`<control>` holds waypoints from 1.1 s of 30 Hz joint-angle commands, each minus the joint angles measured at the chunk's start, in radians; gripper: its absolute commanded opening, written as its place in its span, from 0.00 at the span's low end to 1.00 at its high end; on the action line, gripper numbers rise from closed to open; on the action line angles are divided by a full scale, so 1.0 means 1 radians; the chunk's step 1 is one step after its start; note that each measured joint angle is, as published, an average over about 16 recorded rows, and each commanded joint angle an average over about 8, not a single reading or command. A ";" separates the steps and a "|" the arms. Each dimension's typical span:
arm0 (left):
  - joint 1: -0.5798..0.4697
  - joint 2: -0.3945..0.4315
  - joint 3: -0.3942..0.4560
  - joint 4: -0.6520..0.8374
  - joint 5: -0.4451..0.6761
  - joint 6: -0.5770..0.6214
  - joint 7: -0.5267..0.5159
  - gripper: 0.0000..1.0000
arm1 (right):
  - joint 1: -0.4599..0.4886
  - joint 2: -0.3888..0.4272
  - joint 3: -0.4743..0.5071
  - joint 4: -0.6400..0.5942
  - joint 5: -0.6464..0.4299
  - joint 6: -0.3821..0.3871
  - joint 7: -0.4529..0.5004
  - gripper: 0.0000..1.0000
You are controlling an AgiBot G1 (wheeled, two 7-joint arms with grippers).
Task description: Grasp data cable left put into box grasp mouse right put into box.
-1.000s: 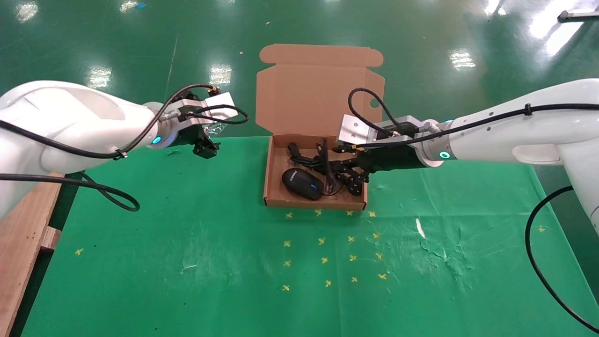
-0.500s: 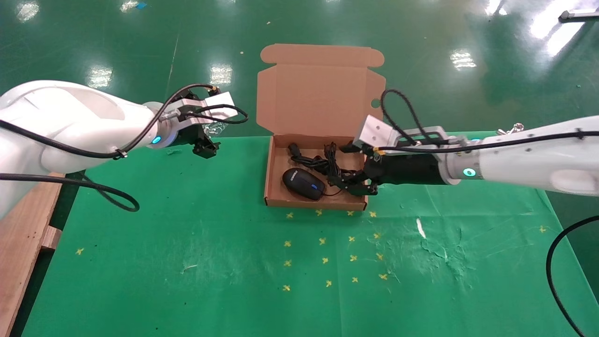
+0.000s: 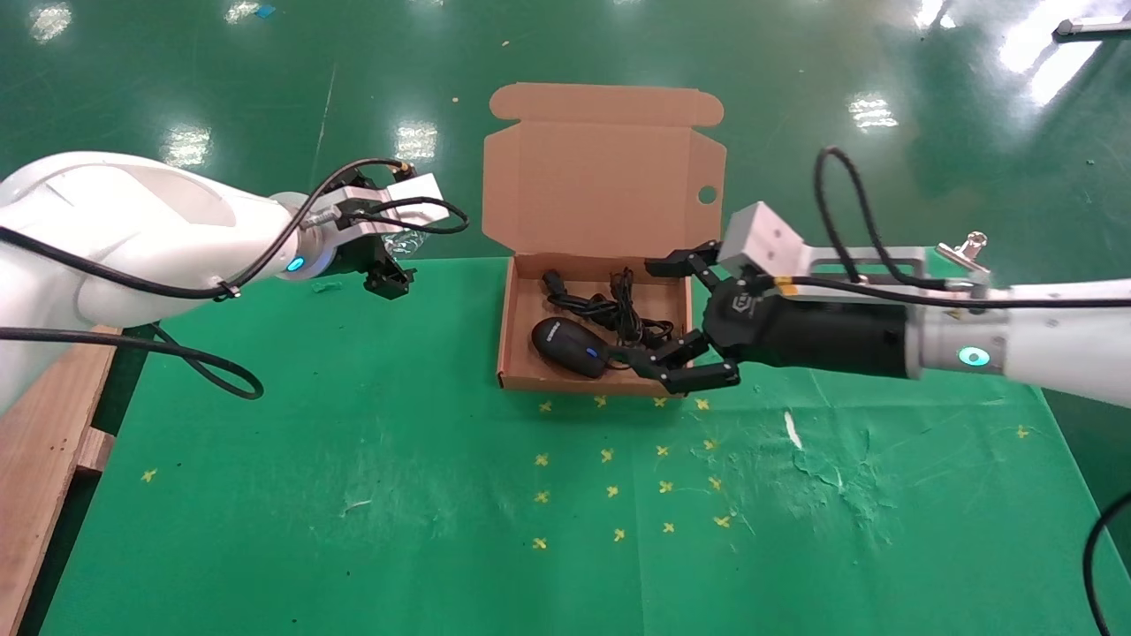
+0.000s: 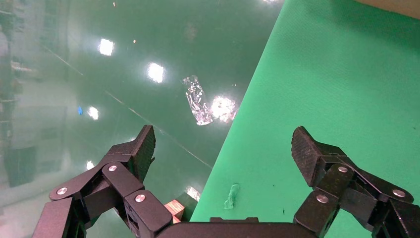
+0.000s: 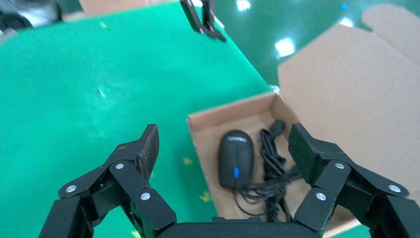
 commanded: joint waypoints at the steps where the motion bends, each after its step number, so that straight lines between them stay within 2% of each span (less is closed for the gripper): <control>1: 0.000 0.000 0.000 0.000 0.000 0.000 0.000 1.00 | -0.018 0.021 0.012 0.025 0.034 -0.015 0.008 1.00; 8: 0.001 0.000 -0.001 0.000 -0.001 0.001 0.001 1.00 | -0.082 0.094 0.056 0.113 0.154 -0.066 0.037 1.00; 13: 0.025 -0.020 -0.041 -0.013 -0.058 0.028 0.033 1.00 | -0.127 0.146 0.087 0.177 0.240 -0.102 0.058 1.00; 28: 0.188 -0.149 -0.314 -0.099 -0.445 0.213 0.254 1.00 | -0.264 0.303 0.180 0.365 0.497 -0.212 0.120 1.00; 33: 0.244 -0.193 -0.406 -0.129 -0.575 0.275 0.329 1.00 | -0.291 0.335 0.199 0.404 0.549 -0.234 0.133 1.00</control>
